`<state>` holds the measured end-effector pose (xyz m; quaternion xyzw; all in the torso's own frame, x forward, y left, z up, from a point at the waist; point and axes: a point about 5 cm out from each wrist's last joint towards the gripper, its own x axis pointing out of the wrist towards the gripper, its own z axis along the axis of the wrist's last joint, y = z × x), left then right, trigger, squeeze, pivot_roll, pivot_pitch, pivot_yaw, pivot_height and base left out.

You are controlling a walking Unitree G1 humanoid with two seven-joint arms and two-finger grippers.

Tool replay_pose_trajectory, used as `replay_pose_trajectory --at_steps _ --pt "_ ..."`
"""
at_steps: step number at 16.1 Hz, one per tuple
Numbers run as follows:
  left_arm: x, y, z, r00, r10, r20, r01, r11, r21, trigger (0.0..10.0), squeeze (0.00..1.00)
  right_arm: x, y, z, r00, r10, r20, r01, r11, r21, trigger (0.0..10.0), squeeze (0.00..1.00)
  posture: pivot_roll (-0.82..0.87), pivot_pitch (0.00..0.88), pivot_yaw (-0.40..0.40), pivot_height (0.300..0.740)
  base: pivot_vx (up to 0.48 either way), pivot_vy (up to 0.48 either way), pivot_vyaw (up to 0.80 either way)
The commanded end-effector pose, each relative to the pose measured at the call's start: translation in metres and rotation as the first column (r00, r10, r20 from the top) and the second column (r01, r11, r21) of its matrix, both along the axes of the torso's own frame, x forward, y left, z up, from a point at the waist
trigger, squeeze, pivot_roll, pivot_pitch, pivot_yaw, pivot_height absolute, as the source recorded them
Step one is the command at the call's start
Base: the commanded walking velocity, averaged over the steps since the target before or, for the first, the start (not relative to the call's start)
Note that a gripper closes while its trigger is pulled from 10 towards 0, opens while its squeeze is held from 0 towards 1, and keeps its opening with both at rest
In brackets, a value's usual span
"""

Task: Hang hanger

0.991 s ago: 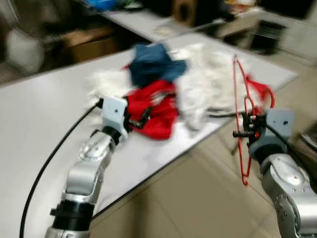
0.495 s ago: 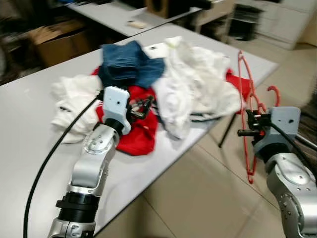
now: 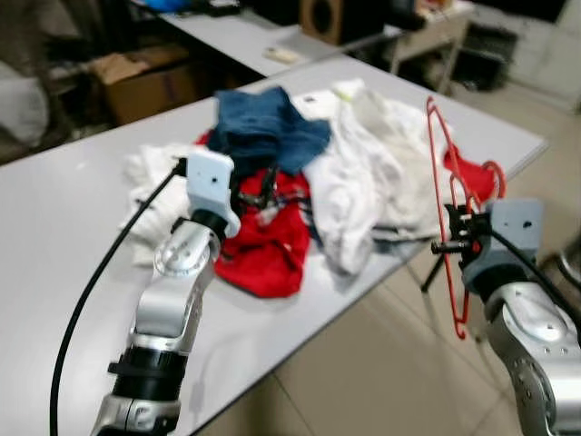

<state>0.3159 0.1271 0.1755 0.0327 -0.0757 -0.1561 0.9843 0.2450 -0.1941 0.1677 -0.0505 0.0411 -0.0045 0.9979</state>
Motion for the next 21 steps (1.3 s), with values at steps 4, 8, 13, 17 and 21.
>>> replay_pose_trajectory --at_steps 4,8,13,17,21 --pt "0.000 0.000 -0.002 1.000 -0.007 -0.009 0.007 1.000 0.001 10.0 0.24 -0.001 0.001 0.005 1.000 0.012 0.026 -0.012 1.000 -0.008 10.0 0.00 -0.20 0.000 0.017 0.740 0.296 0.000 -0.60" --pt "0.006 0.007 0.003 0.998 0.057 0.022 -0.057 0.998 0.007 10.0 0.22 0.000 0.002 0.005 0.999 0.021 0.026 -0.020 1.000 -0.012 10.0 0.00 -0.20 0.000 0.016 0.740 0.222 0.000 0.00" --pt "0.035 0.019 0.014 0.993 0.109 0.036 -0.112 0.992 0.066 10.0 1.00 0.002 0.004 0.006 0.999 0.032 0.030 -0.031 0.999 -0.015 10.0 0.00 -0.22 0.000 0.017 0.740 0.000 0.000 0.00" --pt "0.055 0.039 0.006 0.989 0.148 -0.024 -0.134 0.945 0.298 10.0 0.00 0.001 0.001 0.009 0.999 0.024 0.037 -0.023 0.999 -0.025 10.0 0.00 -0.23 0.000 0.029 0.740 0.000 0.000 0.00" --pt "0.070 0.050 0.006 0.980 0.201 -0.010 -0.181 0.904 0.387 10.0 0.00 0.002 0.001 0.010 0.999 0.019 0.042 -0.018 1.000 -0.024 10.0 0.00 -0.24 0.000 0.030 0.740 0.000 0.000 0.00"
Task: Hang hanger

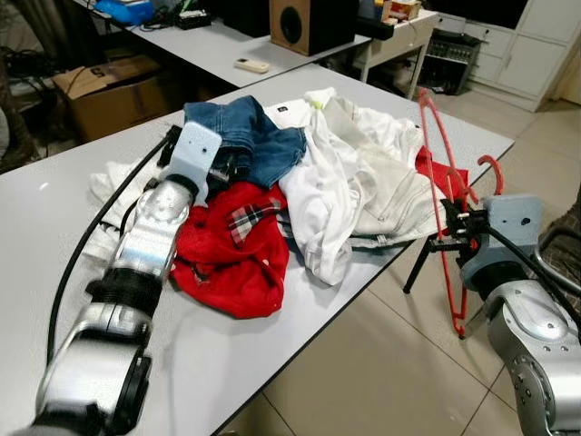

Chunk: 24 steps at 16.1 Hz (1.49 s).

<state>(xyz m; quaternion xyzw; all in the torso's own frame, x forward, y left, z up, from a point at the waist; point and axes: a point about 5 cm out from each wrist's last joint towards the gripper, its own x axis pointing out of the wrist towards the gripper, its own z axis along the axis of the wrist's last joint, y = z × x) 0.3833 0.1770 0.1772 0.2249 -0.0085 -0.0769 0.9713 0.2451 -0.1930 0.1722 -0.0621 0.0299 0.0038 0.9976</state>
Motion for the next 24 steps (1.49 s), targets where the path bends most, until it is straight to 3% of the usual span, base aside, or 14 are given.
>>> replay_pose_trajectory --at_steps 1,2,3,4,21,24 --pt "0.004 0.000 0.005 1.000 0.009 0.016 -0.009 1.000 0.004 10.0 0.00 0.002 0.001 0.005 1.000 0.001 0.021 -0.001 1.000 -0.001 10.0 0.00 -0.24 0.000 0.030 0.740 0.000 0.000 0.00" --pt "0.007 0.000 0.004 1.000 0.026 0.013 -0.026 1.000 0.009 3.6 0.00 0.003 0.002 0.006 1.000 0.005 0.023 -0.005 1.000 -0.001 10.0 0.00 -0.24 0.000 0.031 0.740 0.000 0.000 0.00" --pt "0.008 0.001 0.004 0.999 0.031 0.013 -0.031 0.999 0.010 3.6 0.00 0.003 0.002 0.006 1.000 0.005 0.023 -0.005 1.000 -0.001 10.0 0.00 -0.24 0.000 0.031 0.740 0.000 0.000 0.00" --pt "0.009 0.002 0.006 0.999 0.046 0.021 -0.046 0.999 -0.007 0.0 0.00 0.003 0.002 0.006 1.000 0.006 0.025 -0.006 1.000 -0.001 10.0 0.00 -0.24 0.000 0.032 0.740 0.000 0.000 0.00" --pt "0.014 -0.008 0.010 0.997 -0.048 0.055 0.053 0.994 -0.096 0.0 0.00 0.002 0.009 0.002 0.999 0.017 0.037 -0.017 1.000 0.009 10.0 0.00 -0.23 0.000 0.046 0.740 0.000 0.000 0.00" --pt "0.017 -0.008 0.023 0.995 -0.054 0.080 0.071 0.972 -0.224 0.0 0.00 0.001 0.012 0.000 0.999 0.025 0.042 -0.026 0.999 0.020 10.0 0.00 -0.22 0.000 0.057 0.740 0.000 0.000 0.00"
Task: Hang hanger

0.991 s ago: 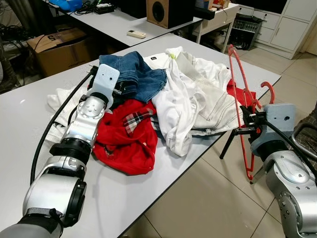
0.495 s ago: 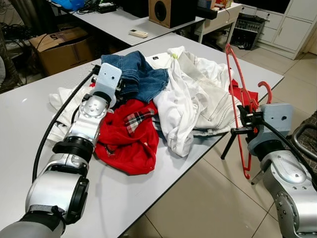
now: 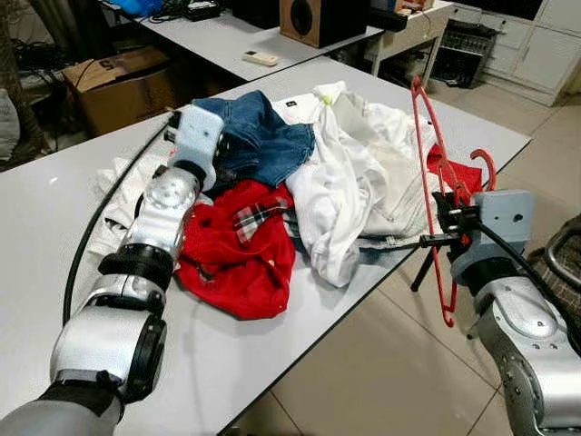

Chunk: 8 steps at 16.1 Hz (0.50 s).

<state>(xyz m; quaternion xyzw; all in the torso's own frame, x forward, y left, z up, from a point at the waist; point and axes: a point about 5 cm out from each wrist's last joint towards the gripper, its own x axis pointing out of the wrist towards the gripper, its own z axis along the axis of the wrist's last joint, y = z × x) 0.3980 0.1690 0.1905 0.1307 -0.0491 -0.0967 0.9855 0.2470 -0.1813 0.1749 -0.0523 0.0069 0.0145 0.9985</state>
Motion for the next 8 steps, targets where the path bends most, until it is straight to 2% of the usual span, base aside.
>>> replay_pose_trajectory --at_steps 1,2,5,6,7,8 --pt "0.004 0.000 0.014 1.000 -0.009 0.024 0.010 0.998 -0.060 0.0 0.00 -0.001 0.001 -0.003 1.000 0.007 -0.003 -0.007 1.000 0.002 10.0 0.00 -0.22 0.000 0.057 0.740 0.000 0.000 0.00" --pt "0.006 -0.001 0.027 0.999 -0.021 0.050 0.027 0.990 -0.137 0.0 0.00 -0.003 0.009 -0.003 0.998 0.068 0.010 -0.068 0.998 0.009 10.0 0.00 -0.21 0.000 0.071 0.740 0.000 0.000 0.00" --pt "0.011 -0.003 0.061 0.990 -0.061 0.130 0.082 0.983 -0.163 0.0 0.00 -0.008 0.029 -0.005 0.973 0.232 0.017 -0.232 0.973 0.010 10.0 0.00 -0.19 0.000 0.099 0.740 0.000 0.000 0.00" --pt "0.014 -0.005 0.095 0.974 -0.094 0.206 0.125 0.981 -0.145 0.0 0.00 -0.013 0.041 -0.009 0.942 0.334 0.008 -0.334 0.942 0.014 10.0 0.00 -0.19 0.000 0.110 0.740 0.000 0.000 0.00" --pt "0.015 -0.004 0.106 0.968 -0.101 0.231 0.134 0.982 -0.134 0.0 0.00 -0.014 0.045 -0.010 0.932 0.362 0.006 -0.362 0.932 0.013 10.0 0.00 -0.18 0.000 0.122 0.740 0.000 0.000 0.00" --pt "0.013 -0.002 0.137 0.945 -0.123 0.304 0.161 0.982 -0.100 0.0 0.00 -0.017 0.054 -0.013 0.908 0.419 -0.001 -0.419 0.908 0.006 10.0 0.00 -0.18 0.000 0.131 0.740 0.000 0.000 0.00"
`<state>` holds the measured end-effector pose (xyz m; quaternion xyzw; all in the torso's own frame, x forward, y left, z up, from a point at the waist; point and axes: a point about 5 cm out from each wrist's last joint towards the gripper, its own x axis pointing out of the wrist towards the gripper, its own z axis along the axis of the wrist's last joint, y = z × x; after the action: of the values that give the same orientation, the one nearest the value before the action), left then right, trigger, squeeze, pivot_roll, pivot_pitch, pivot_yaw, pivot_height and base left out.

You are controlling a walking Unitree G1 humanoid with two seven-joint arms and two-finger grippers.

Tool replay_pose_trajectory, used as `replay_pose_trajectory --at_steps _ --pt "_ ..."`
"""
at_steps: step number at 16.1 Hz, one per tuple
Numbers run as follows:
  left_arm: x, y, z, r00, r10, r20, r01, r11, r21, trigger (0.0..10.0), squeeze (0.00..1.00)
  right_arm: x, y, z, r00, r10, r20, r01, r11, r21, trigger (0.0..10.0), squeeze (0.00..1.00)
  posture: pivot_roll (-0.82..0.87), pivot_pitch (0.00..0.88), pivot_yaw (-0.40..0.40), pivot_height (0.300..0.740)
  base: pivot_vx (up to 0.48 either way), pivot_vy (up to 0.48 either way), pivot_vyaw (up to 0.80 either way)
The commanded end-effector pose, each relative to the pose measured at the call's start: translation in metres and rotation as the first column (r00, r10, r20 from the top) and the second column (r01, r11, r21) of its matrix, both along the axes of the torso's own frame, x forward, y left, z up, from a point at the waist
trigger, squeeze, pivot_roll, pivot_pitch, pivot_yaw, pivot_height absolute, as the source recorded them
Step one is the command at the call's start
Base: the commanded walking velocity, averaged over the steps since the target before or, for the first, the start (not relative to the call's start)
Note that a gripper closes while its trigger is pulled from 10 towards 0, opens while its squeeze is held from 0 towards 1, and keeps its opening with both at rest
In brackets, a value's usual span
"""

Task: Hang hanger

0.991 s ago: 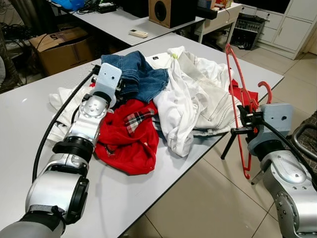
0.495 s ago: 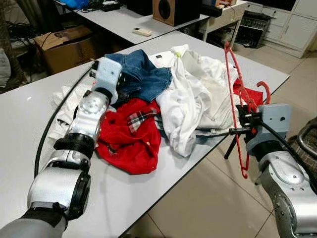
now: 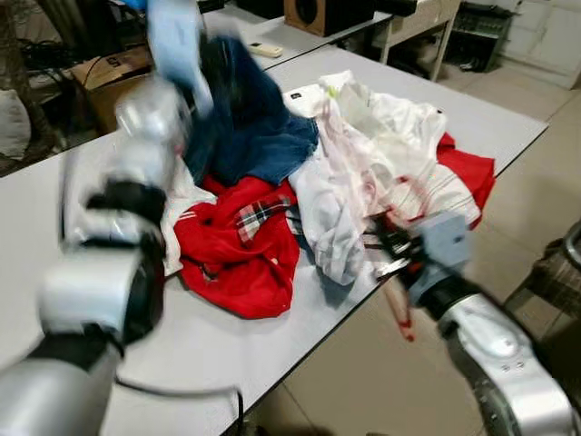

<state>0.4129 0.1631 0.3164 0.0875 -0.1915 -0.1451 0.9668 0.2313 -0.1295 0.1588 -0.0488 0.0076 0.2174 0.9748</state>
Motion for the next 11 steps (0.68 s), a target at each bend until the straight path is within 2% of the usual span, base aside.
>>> replay_pose_trajectory --at_steps 1,3,4,5,6,8,9,10,11 --pt "-0.004 0.005 0.032 0.996 -0.015 0.092 0.016 1.000 -0.013 0.0 0.00 -0.003 0.006 0.001 0.999 0.048 0.015 -0.048 0.999 -0.002 10.0 0.00 -0.17 0.000 0.135 0.740 0.000 0.000 0.00" --pt "-0.015 0.012 0.080 0.972 -0.027 0.235 0.034 0.999 -0.027 0.0 0.00 0.000 0.009 -0.003 0.999 0.052 0.011 -0.052 0.999 -0.011 10.0 0.00 -0.16 0.000 0.139 0.740 0.000 0.000 0.00" --pt "-0.022 0.014 0.097 0.955 -0.051 0.291 0.069 0.996 -0.051 0.0 0.00 0.001 0.008 -0.003 0.999 0.041 0.017 -0.040 0.999 -0.014 10.0 0.00 -0.16 0.000 0.138 0.740 0.000 0.000 0.00" --pt "-0.039 0.019 0.131 0.902 -0.118 0.416 0.176 0.979 -0.104 0.0 0.00 0.004 0.004 -0.001 0.999 0.005 0.034 -0.005 1.000 -0.009 10.0 0.00 -0.15 0.000 0.135 0.740 0.000 0.000 0.00" --pt "-0.055 0.025 0.156 0.848 -0.165 0.503 0.276 0.949 -0.153 0.0 0.00 0.007 -0.001 0.002 0.998 -0.027 0.053 0.027 1.000 0.004 10.0 0.00 -0.15 0.000 0.129 0.740 0.000 0.000 0.00" --pt "-0.066 0.037 0.171 0.821 -0.152 0.550 0.298 0.936 -0.188 0.0 0.00 0.008 -0.004 0.007 0.997 -0.037 0.075 0.035 0.999 0.034 10.0 0.00 -0.14 0.000 0.114 0.740 0.000 0.000 0.00" --pt "-0.067 0.041 0.171 0.829 -0.146 0.540 0.279 0.945 -0.173 0.0 0.00 0.009 -0.004 0.011 0.996 -0.029 0.087 0.024 0.998 0.052 10.0 0.00 -0.14 0.000 0.109 0.740 0.000 0.000 0.00" --pt "-0.064 0.042 0.165 0.846 -0.140 0.514 0.256 0.953 -0.163 0.0 0.00 0.010 -0.004 0.013 0.995 -0.019 0.094 0.013 0.998 0.058 10.0 0.00 -0.13 0.000 0.100 0.740 0.000 0.000 0.00" --pt "-0.050 0.040 0.138 0.902 -0.155 0.404 0.216 0.970 -0.110 0.0 0.00 0.012 -0.002 0.014 0.995 0.004 0.098 -0.008 0.999 0.049 10.0 0.00 -0.13 0.000 0.091 0.740 0.000 0.000 0.00"
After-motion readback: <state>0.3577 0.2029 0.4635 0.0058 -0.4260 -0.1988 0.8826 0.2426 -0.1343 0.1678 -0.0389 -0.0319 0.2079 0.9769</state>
